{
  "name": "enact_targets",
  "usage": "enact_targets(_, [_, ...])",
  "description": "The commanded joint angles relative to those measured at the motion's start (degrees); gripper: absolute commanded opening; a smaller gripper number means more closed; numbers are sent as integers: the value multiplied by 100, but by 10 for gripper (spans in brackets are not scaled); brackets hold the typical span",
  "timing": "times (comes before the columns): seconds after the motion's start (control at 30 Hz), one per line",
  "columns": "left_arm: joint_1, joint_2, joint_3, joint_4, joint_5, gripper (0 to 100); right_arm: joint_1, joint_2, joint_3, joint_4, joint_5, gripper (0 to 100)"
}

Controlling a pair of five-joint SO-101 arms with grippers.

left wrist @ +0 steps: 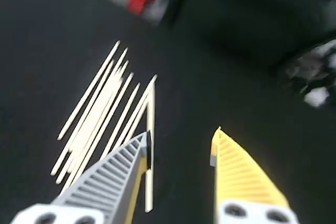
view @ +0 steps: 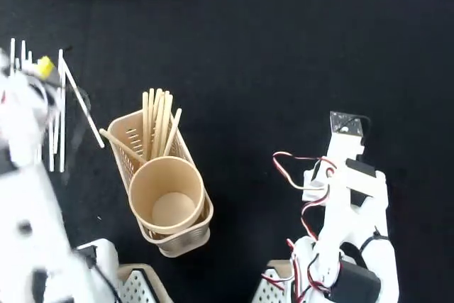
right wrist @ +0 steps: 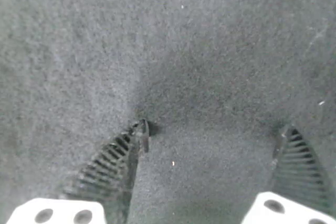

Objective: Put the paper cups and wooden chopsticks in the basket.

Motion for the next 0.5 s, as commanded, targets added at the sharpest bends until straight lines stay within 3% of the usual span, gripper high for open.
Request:
enact_targets(0.0, [-163, 1925, -646, -360, -44, 202, 62, -84, 22, -35, 35, 382])
enact_targets(0.47, [40, 6532, -3275, -299, -281, 202, 62, -84, 22, -35, 35, 382])
